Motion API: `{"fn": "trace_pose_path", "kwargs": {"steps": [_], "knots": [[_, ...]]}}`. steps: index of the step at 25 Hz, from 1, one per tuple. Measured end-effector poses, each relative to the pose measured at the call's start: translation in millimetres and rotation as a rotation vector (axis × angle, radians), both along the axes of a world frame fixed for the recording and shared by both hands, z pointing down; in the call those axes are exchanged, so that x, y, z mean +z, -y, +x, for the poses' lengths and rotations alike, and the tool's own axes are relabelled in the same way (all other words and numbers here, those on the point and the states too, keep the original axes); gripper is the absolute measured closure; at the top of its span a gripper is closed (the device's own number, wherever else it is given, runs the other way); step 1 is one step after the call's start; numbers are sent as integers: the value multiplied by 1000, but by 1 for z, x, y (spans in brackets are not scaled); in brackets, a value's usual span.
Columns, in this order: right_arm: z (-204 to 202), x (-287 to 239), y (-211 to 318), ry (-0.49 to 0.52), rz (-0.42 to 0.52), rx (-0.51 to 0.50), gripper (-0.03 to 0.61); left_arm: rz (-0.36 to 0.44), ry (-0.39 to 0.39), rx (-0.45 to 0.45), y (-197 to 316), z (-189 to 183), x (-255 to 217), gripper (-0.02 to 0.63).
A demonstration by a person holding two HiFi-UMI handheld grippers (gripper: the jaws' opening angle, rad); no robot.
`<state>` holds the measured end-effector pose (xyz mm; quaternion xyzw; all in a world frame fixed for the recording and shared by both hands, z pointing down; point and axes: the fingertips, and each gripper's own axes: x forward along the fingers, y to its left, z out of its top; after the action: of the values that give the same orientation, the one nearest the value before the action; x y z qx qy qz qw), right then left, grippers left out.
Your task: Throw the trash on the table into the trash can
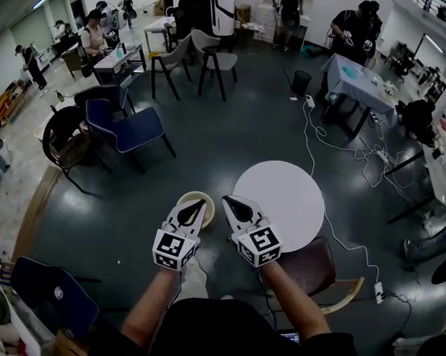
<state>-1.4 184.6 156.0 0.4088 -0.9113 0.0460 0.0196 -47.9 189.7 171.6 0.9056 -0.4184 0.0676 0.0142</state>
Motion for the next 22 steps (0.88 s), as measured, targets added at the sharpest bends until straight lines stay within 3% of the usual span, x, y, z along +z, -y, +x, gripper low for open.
{"fn": "trace_pose_path", "kwargs": {"steps": [11,22], "knots": [[28,-3,-61,-14,20,0,561,20,9,-1,-65,26,-7,598],[46,-14,-77,8,25,42,561,20,31,41,-86,39,-17,598]]}}
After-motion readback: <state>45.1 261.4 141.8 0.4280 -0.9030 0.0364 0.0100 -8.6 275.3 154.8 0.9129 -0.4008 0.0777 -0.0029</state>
